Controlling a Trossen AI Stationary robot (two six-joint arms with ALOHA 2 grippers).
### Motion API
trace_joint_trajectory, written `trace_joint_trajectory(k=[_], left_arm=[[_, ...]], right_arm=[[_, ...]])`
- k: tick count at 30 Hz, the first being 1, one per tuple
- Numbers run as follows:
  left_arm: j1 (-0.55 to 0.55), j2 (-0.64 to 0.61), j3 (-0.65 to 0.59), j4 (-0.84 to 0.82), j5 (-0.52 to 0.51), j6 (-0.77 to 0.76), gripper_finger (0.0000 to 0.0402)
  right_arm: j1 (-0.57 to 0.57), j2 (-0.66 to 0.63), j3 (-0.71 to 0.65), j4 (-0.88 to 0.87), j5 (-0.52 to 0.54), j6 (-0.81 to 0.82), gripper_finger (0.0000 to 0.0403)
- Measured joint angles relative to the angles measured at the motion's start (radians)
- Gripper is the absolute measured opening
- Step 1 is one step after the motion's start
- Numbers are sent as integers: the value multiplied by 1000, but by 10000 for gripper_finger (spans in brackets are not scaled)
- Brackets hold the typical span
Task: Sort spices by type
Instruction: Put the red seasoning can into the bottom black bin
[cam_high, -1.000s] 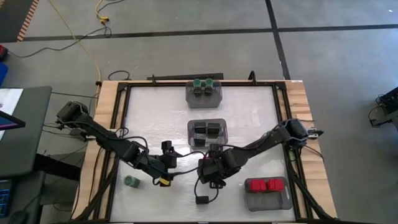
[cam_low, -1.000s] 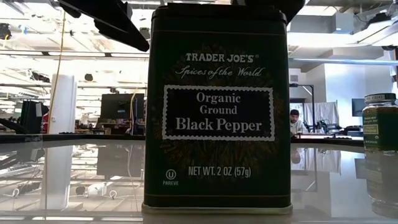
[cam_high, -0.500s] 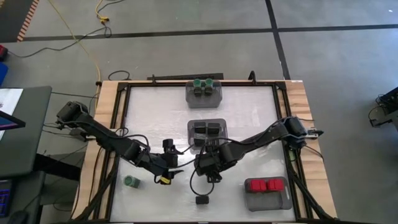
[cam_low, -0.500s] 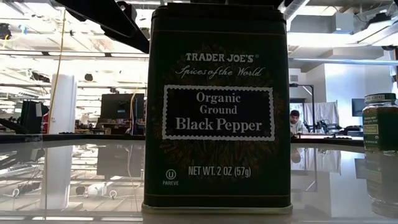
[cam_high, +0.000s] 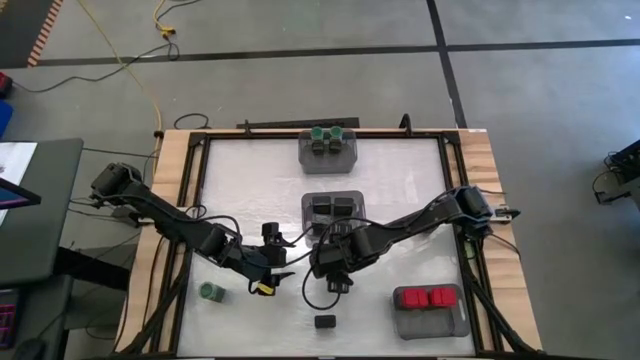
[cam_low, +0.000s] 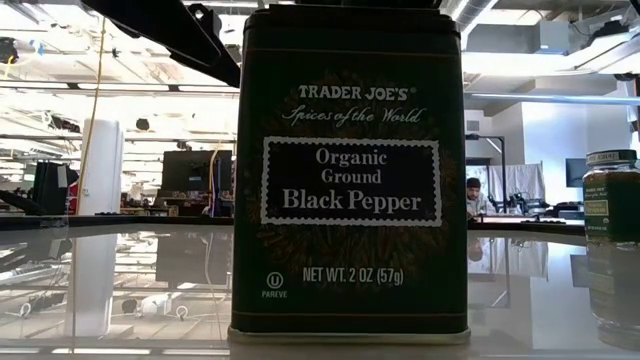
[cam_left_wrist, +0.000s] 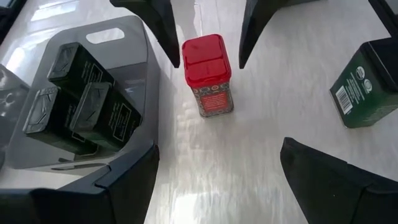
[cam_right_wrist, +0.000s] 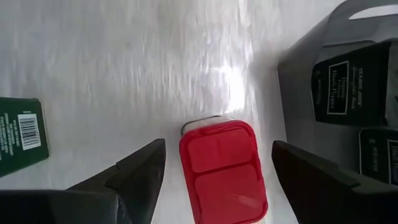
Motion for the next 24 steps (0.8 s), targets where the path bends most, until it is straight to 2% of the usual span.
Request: trace_joint_trajectory(k=[10,17,24], left_arm=[[0,0,0,0,0,0,322],[8,0,0,0,0,-18,322],[39,0,0,3,0,-72,322]], right_arm=[[-1,0,0,-1,1,12,322],[-20,-1,0,-4,4,91,324],[-21,-2,0,-10,4,98,369]])
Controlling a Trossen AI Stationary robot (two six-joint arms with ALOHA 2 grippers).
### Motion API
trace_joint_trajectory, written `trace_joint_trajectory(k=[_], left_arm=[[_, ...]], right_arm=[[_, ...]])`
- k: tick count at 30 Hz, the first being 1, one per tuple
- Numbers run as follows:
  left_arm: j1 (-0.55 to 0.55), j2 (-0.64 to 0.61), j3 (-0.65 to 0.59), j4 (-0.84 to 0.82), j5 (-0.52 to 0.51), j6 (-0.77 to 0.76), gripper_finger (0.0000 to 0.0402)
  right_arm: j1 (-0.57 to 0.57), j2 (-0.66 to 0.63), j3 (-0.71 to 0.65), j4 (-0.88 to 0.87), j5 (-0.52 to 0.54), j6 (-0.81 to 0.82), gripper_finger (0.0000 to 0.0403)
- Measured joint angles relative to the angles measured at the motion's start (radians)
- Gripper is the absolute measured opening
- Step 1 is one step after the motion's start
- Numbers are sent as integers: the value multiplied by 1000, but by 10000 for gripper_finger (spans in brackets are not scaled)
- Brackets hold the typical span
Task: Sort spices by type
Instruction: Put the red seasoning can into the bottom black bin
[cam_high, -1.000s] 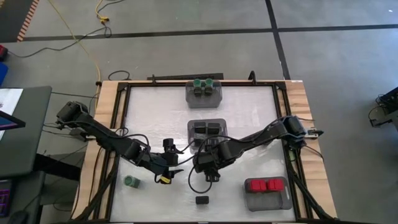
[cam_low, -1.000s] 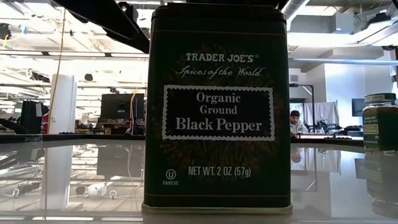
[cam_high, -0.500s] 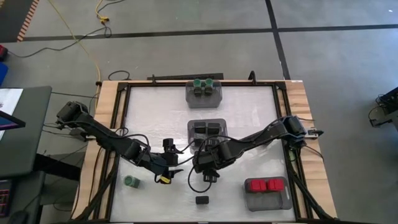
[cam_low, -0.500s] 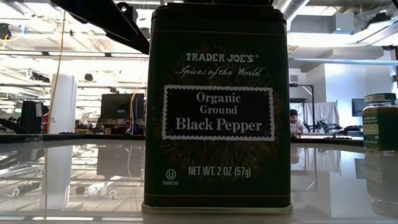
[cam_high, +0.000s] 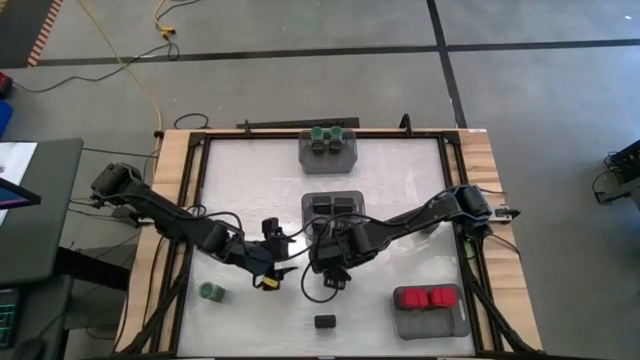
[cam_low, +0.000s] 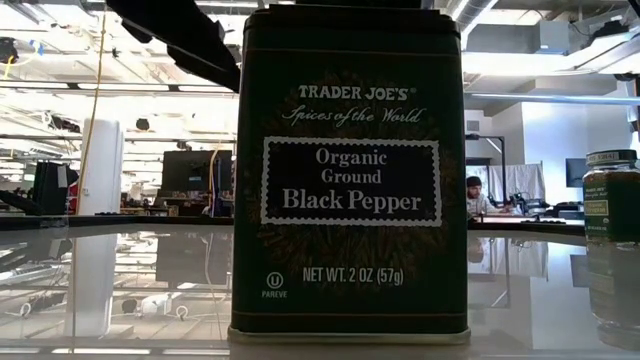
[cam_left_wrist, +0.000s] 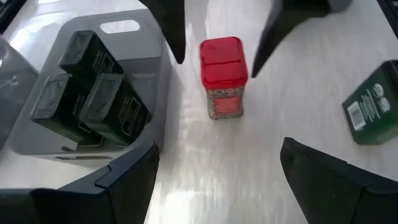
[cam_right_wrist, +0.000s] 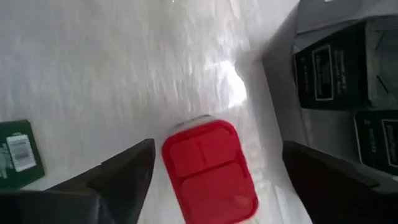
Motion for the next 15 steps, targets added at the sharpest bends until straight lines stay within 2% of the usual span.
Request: trace_joint_trajectory(k=[4,9,12,15], left_arm=[[24,0,0,11,0,16,322],[60,0,0,11,25,33,322],[83,0,0,9,84,64,322],[104,0,0,9,100,77,322]], right_arm=[[0,0,0,-31,0,0,395],[2,0,0,-73,0,-11,394],[8,0,0,-78,-17,-84,391],[8,0,0,-72,-19,-164,390]])
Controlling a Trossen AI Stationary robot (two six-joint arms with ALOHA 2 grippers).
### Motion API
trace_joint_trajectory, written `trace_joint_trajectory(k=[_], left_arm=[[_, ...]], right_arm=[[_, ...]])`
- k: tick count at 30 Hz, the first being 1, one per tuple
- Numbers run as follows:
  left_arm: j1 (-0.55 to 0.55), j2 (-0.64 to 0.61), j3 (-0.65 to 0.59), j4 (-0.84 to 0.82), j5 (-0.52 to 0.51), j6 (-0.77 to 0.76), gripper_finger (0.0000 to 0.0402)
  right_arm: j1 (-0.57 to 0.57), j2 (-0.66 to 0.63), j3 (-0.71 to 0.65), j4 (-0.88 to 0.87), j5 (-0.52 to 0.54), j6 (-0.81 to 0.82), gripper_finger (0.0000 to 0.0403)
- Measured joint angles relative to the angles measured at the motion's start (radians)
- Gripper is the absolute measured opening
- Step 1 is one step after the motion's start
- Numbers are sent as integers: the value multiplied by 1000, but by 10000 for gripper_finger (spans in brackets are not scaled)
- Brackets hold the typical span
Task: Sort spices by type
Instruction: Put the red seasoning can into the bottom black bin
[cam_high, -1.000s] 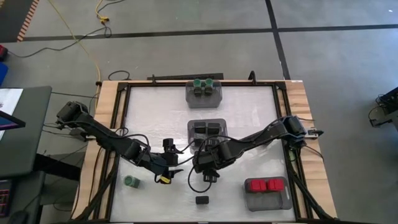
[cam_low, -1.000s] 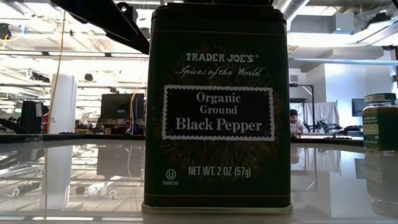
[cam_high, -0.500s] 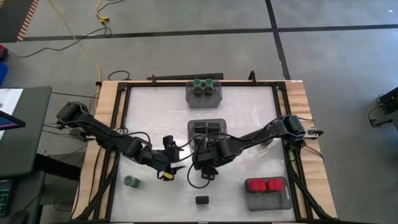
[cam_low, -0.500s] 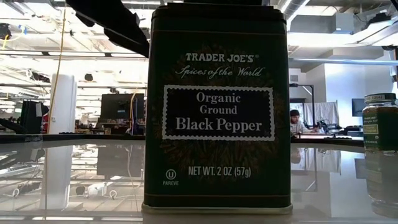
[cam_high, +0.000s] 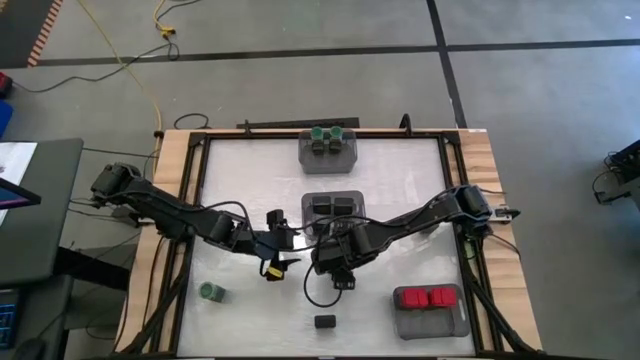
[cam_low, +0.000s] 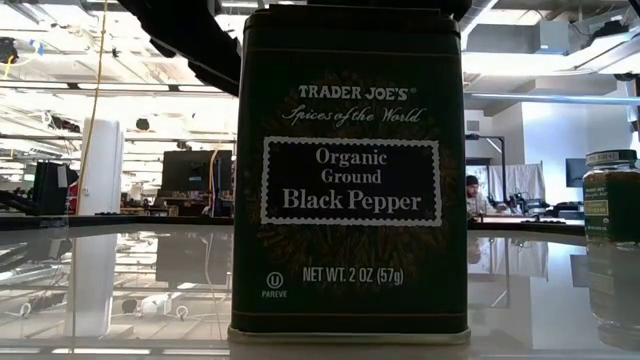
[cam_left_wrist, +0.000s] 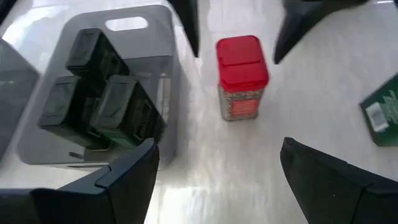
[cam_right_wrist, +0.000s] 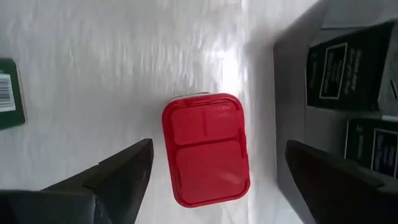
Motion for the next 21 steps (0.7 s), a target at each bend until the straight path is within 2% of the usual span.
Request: trace_joint_trajectory(k=[11,15,21], left_arm=[[47,0,0,-2,0,30,322],[56,0,0,-3,-1,42,322],[56,0,0,-4,0,45,322]], right_arm=[[-25,-1,-13,42,-6,-130,389],[-42,-2,-53,96,-94,-121,389],[-48,-3,-62,104,-114,-121,379]])
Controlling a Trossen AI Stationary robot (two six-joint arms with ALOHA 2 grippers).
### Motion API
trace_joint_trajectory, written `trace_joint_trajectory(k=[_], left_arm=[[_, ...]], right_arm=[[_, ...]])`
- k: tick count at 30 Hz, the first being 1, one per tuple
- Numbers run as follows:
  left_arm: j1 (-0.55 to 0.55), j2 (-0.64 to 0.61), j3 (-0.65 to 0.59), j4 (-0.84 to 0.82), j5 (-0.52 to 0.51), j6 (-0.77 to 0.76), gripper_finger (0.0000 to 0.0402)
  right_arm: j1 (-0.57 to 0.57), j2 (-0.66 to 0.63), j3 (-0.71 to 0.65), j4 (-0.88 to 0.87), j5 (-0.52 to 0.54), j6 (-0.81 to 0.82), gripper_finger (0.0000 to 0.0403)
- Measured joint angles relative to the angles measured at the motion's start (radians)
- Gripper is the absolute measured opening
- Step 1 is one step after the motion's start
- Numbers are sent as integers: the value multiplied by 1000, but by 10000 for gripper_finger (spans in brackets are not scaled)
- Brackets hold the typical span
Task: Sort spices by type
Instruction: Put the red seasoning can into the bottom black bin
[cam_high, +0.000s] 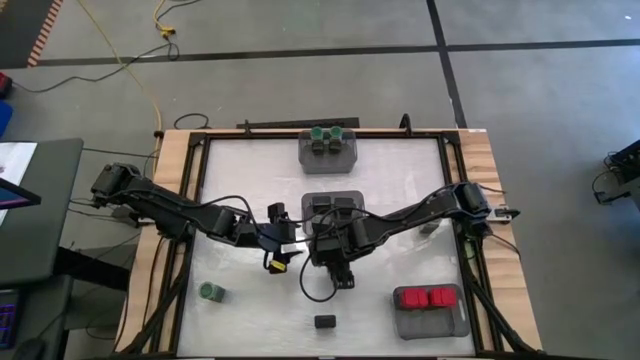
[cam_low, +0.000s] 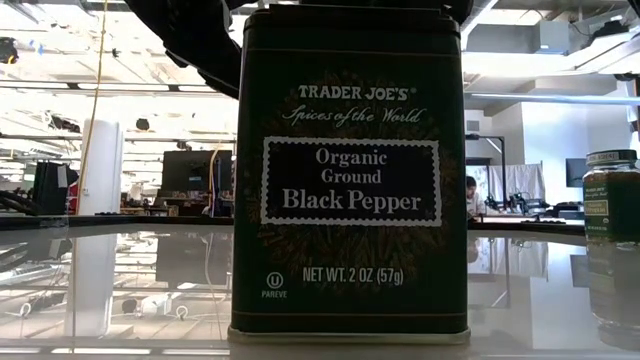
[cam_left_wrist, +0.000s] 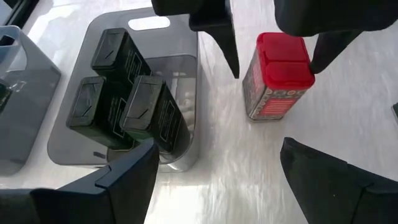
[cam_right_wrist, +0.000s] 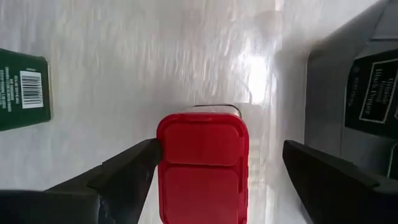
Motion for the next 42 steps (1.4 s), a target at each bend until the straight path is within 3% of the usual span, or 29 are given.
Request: trace_joint_trajectory(k=[25,42], left_arm=[[8,0,0,-34,3,3,322],[7,0,0,-45,3,1,322]], right_arm=[[-10,4,55,-42,-16,38,369],[-14,4,-16,-1,-46,56,368]])
